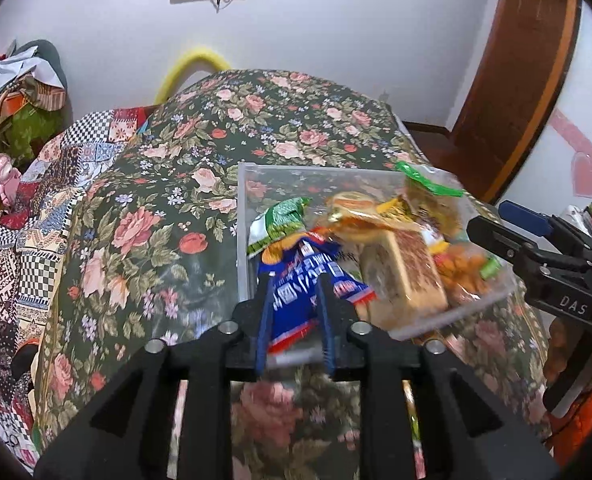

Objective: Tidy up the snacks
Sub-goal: 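Release green bag into box with left tool while right tool releases cookie bag, then grasp green jelly cup with right tool while left tool grasps peanut brittle bar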

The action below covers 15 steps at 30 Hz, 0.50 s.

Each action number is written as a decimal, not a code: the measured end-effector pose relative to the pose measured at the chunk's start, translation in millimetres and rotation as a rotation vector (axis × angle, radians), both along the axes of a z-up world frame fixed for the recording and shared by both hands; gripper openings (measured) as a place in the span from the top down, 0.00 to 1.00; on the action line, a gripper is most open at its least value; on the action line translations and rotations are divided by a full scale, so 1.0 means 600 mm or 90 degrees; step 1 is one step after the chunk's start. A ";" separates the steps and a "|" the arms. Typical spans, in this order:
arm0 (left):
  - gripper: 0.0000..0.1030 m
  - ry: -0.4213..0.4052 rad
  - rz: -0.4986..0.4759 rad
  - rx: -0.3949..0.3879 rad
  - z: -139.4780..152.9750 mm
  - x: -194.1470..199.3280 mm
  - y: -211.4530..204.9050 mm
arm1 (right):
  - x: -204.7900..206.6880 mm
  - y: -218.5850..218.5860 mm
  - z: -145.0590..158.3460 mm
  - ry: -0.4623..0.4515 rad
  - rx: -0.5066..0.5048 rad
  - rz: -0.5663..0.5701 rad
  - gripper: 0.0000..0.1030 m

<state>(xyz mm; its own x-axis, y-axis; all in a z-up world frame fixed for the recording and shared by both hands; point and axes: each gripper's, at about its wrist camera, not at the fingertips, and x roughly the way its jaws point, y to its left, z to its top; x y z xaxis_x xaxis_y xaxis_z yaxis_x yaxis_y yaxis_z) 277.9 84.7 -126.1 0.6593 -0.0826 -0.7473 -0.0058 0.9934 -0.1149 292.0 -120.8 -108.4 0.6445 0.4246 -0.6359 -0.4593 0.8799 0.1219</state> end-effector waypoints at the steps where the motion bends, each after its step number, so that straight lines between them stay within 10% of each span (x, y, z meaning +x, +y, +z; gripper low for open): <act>1: 0.73 -0.007 -0.001 0.000 0.004 -0.012 0.000 | -0.011 -0.003 0.004 -0.003 0.003 0.005 0.24; 15: 0.41 -0.016 -0.030 -0.011 -0.009 -0.148 -0.024 | -0.157 -0.005 -0.056 0.062 0.015 0.058 0.24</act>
<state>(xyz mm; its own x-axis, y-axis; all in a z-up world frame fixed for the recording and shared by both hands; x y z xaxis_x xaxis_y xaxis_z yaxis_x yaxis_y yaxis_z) 189.0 70.3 -131.8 0.6729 -0.1269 -0.7287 0.0443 0.9903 -0.1316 197.7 -124.0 -141.9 0.5381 0.4941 -0.6829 -0.5226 0.8312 0.1895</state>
